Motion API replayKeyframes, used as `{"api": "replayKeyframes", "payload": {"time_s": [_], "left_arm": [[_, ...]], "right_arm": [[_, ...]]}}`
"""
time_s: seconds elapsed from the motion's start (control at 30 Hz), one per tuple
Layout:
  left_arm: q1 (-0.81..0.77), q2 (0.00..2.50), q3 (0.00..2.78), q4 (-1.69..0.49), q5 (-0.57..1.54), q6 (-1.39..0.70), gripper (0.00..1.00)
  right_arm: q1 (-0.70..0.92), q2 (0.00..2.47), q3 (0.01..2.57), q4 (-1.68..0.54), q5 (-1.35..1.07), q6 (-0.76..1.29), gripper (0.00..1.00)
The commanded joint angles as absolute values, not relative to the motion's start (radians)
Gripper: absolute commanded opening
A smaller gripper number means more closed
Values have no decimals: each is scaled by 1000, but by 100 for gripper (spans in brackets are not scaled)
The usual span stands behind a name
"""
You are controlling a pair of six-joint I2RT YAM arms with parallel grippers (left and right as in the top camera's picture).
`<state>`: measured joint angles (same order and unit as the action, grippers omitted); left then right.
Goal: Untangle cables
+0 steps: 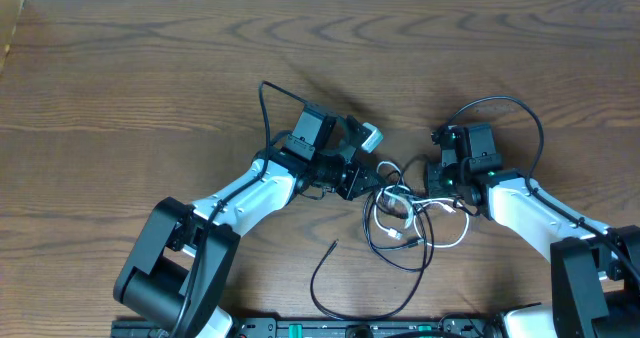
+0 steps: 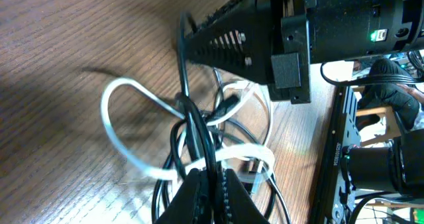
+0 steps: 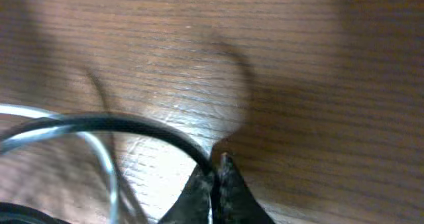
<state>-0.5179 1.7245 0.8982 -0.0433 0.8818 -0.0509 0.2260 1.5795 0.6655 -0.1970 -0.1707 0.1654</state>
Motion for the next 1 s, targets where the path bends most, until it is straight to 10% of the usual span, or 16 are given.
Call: {"api": "replayKeyframes", "payload": {"time_s": [0.0,0.4,0.97], "left_arm": [[-516,1731,921,-43,896,-34,8],[-516,1731,921,-74,514,-121,7],[-516,1731,921,-76,504,-129,7]], "right_arm": [[231,1588,659,-194,-163,159,1],[228,1588,659,-289,207,358,1],[221,1588,659,-345,191,460,1]]}}
